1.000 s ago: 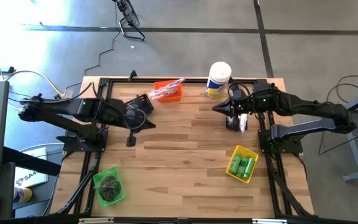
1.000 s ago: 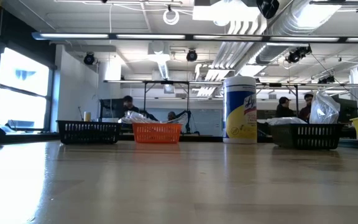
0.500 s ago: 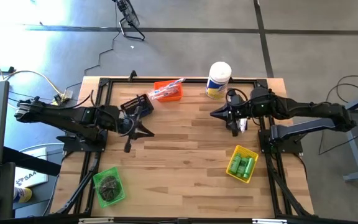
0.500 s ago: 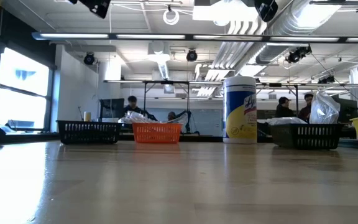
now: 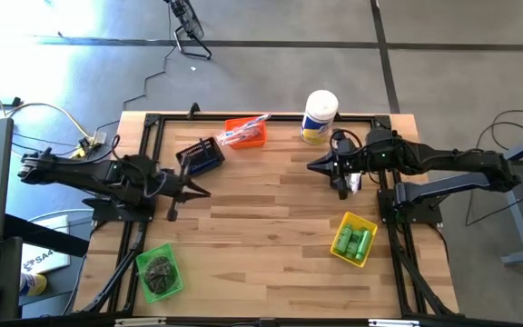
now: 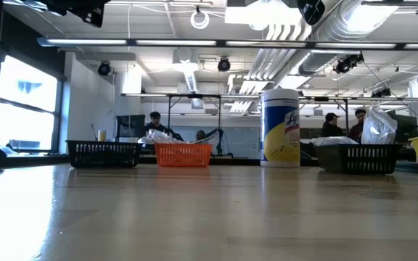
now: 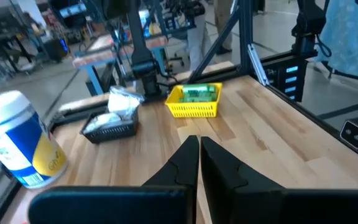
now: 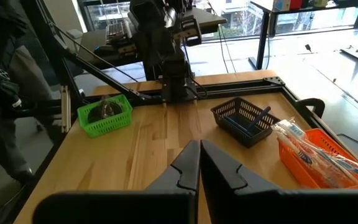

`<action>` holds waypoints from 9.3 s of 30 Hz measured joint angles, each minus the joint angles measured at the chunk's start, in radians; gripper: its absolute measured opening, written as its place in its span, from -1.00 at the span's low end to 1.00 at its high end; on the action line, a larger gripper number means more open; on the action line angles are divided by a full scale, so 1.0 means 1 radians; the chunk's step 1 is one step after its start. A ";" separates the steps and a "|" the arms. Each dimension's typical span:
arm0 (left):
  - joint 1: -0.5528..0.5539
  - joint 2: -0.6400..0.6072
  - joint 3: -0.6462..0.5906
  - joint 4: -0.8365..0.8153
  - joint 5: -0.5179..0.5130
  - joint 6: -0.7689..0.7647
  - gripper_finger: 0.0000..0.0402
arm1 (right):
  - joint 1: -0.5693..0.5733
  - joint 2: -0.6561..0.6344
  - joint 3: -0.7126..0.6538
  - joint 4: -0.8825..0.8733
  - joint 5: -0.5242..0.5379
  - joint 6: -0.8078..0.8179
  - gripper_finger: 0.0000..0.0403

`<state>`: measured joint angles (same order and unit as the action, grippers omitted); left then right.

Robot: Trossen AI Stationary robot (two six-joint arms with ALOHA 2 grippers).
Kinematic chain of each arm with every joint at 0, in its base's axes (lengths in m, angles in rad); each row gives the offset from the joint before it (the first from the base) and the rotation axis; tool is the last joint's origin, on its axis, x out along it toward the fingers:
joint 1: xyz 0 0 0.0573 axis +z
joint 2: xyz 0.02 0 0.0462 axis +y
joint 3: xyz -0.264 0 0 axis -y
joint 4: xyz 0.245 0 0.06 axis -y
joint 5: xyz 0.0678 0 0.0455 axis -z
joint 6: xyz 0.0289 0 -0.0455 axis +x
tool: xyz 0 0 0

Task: Pick & Place Travel size toiletries
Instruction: Return to Home Position

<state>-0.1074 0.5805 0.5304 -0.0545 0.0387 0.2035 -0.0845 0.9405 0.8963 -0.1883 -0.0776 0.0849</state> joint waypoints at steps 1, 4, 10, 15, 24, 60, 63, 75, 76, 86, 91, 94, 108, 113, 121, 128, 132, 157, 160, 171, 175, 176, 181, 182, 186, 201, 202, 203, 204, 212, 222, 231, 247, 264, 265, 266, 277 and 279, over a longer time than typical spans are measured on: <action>0.000 -0.016 -0.007 0.001 0.000 0.006 -0.94 | 0.000 0.000 0.000 0.000 0.000 0.000 -0.98; 0.000 -0.066 -0.033 0.000 0.000 0.010 -0.94 | 0.000 0.000 0.000 0.000 0.000 0.000 -0.98; 0.000 -0.153 -0.087 -0.004 0.000 0.012 -0.94 | 0.000 0.000 0.000 0.001 0.000 0.000 -0.98; 0.000 -0.218 -0.123 -0.007 0.000 0.012 -0.94 | 0.000 0.000 0.000 0.001 0.000 0.000 -0.98; 0.000 -0.334 -0.189 -0.008 -0.001 0.012 -0.94 | 0.000 0.000 0.000 0.000 0.000 0.000 -0.98; 0.000 -0.574 -0.231 -0.171 0.060 0.024 -0.94 | 0.000 0.000 0.000 0.034 0.019 -0.001 -0.98; 0.000 -0.574 -0.231 -0.156 0.072 0.026 -0.94 | 0.000 0.000 0.000 0.046 0.034 -0.009 -0.98; 0.002 -0.571 -0.433 0.161 0.083 0.028 -0.94 | 0.000 0.000 0.000 0.051 0.034 -0.011 -0.98; 0.002 -0.572 -0.461 0.209 0.082 0.028 -0.94 | 0.000 0.000 0.000 0.051 0.034 -0.010 -0.98; 0.002 -0.573 -0.513 0.210 -0.020 -0.025 -0.94 | 0.000 0.000 0.000 0.050 0.023 -0.010 -0.98; 0.002 -0.572 -0.515 0.140 -0.152 -0.084 -0.94 | 0.000 0.000 0.000 0.050 0.022 -0.007 -0.98; 0.002 -0.573 -0.515 0.119 -0.173 -0.065 -0.94 | 0.000 0.000 0.000 0.048 0.022 -0.007 -0.98; 0.002 -0.562 -0.516 0.059 -0.046 -0.069 -0.94 | 0.000 -0.055 0.000 0.036 0.020 -0.005 -0.98; 0.002 -0.563 -0.511 0.055 -0.015 -0.148 -0.94 | 0.000 -0.100 0.000 0.008 0.026 -0.012 -0.98; 0.002 -0.563 -0.510 0.055 -0.015 -0.149 -0.94 | 0.000 -0.117 0.000 0.001 0.023 -0.059 -0.98; 0.002 -0.563 -0.510 0.054 -0.016 -0.149 -0.94 | 0.000 -0.116 -0.080 0.077 0.014 -0.004 -0.98; 0.002 -0.563 -0.510 0.054 -0.016 -0.149 -0.94 | 0.000 -0.119 -0.216 0.305 -0.003 -0.010 -0.98; 0.002 -0.563 -0.509 0.053 -0.016 -0.150 -0.94 | -0.040 -0.608 -0.567 0.197 -0.023 0.046 -0.98; 0.002 -0.563 -0.509 0.053 -0.016 -0.150 -0.94 | -0.040 -0.652 -0.592 0.189 -0.023 0.050 -0.98; 0.002 -0.563 -0.509 0.052 -0.016 -0.150 -0.94 | -0.040 -0.783 -0.604 0.046 0.008 0.054 -0.98; 0.002 -0.563 -0.509 0.052 -0.016 -0.150 -0.94 | -0.040 -0.830 -0.604 -0.020 0.023 0.074 -0.98; 0.002 -0.563 -0.509 0.052 -0.016 -0.150 -0.94 | -0.040 -0.840 -0.604 -0.034 0.027 0.076 -0.98; 0.002 -0.563 -0.509 0.052 -0.016 -0.150 -0.94 | -0.040 -0.891 -0.604 -0.069 0.027 0.076 -0.98; 0.002 -0.563 -0.509 0.052 -0.016 -0.150 -0.94 | -0.040 -0.901 -0.604 -0.077 0.027 0.076 -0.98; 0.002 -0.563 -0.509 0.052 -0.016 -0.150 -0.94 | -0.040 -0.934 -0.604 -0.139 0.026 0.105 -0.98; 0.002 -0.563 -0.509 0.052 -0.016 -0.150 -0.94 | -0.040 -0.933 -0.604 -0.166 0.022 0.129 -0.98; 0.002 -0.563 -0.509 0.052 -0.016 -0.150 -0.94 | -0.040 -0.933 -0.609 -0.158 0.023 0.129 -0.98; 0.002 -0.563 -0.509 0.052 -0.016 -0.150 -0.94 | -0.040 -0.933 -0.623 -0.129 0.021 0.129 -0.98; 0.002 -0.563 -0.509 0.052 -0.016 -0.150 -0.94 | -0.040 -0.933 -0.644 -0.094 0.017 0.129 -0.98; 0.002 -0.563 -0.509 0.052 -0.016 -0.150 -0.94 | -0.040 -0.934 -0.825 0.170 -0.003 0.123 -0.98; 0.002 -0.563 -0.509 0.052 -0.016 -0.150 -0.94 | -0.040 -0.928 -0.886 0.223 0.003 0.074 -0.98; 0.002 -0.563 -0.509 0.052 -0.016 -0.150 -0.94 | -0.040 -0.916 -0.887 0.207 0.071 0.044 -0.98; 0.002 -0.563 -0.509 0.052 -0.016 -0.150 -0.94 | -0.040 -0.915 -0.888 0.208 0.072 0.045 -0.98; 0.002 -0.563 -0.509 0.052 -0.016 -0.150 -0.94 | -0.040 -0.915 -0.890 0.208 0.074 0.045 -0.98; 0.002 -0.563 -0.509 0.052 -0.016 -0.150 -0.94 | -0.040 -0.915 -0.890 0.208 0.074 0.045 -0.98; 0.002 -0.563 -0.509 0.052 -0.016 -0.150 -0.94 | -0.040 -0.915 -0.890 0.208 0.074 0.045 -0.98; 0.002 -0.563 -0.509 0.052 -0.016 -0.150 -0.94 | -0.040 -0.915 -0.890 0.208 0.075 0.045 -0.98; 0.002 -0.563 -0.509 0.052 -0.016 -0.150 -0.94 | -0.040 -0.915 -0.890 0.208 0.075 0.045 -0.98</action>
<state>-0.1051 0.0174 0.0216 -0.0025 0.0227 0.0540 -0.1242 0.0254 0.0063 0.0193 -0.0029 0.1303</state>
